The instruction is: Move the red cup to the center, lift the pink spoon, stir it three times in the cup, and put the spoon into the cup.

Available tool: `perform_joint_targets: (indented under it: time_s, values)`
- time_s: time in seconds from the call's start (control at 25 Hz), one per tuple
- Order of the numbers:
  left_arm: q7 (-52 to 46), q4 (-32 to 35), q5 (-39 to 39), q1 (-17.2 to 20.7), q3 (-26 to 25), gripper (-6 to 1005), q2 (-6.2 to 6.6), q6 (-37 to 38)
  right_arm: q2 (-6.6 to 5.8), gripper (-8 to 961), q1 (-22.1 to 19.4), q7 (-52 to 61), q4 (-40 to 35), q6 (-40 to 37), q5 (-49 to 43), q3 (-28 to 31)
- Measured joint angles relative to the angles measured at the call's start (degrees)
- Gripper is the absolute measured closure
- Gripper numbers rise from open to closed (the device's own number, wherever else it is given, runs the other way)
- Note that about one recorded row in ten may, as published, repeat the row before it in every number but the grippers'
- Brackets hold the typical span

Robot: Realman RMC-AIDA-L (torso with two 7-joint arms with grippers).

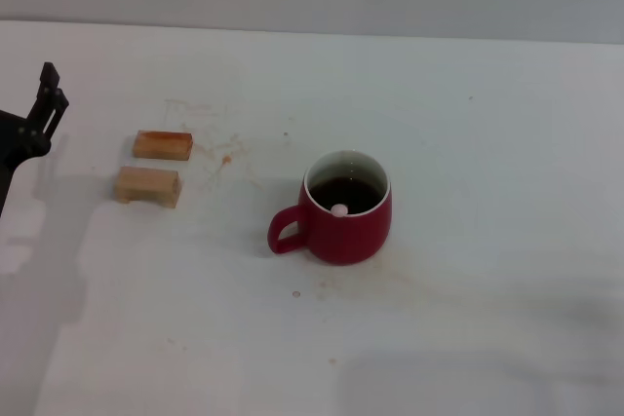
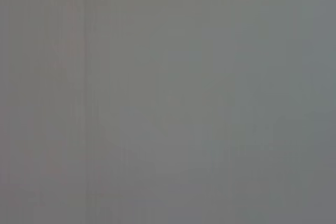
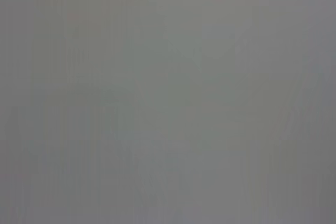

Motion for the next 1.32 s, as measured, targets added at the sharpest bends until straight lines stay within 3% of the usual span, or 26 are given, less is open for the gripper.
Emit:
perform_joint_targets:
  time_s: [1.32]
  values:
    - [-0.2, 1.1, -0.1, 0.6, 0.4, 145, -0.08, 1.6, 0.0, 953, 0.3, 0.0, 0.0, 0.4, 0.0, 0.0]
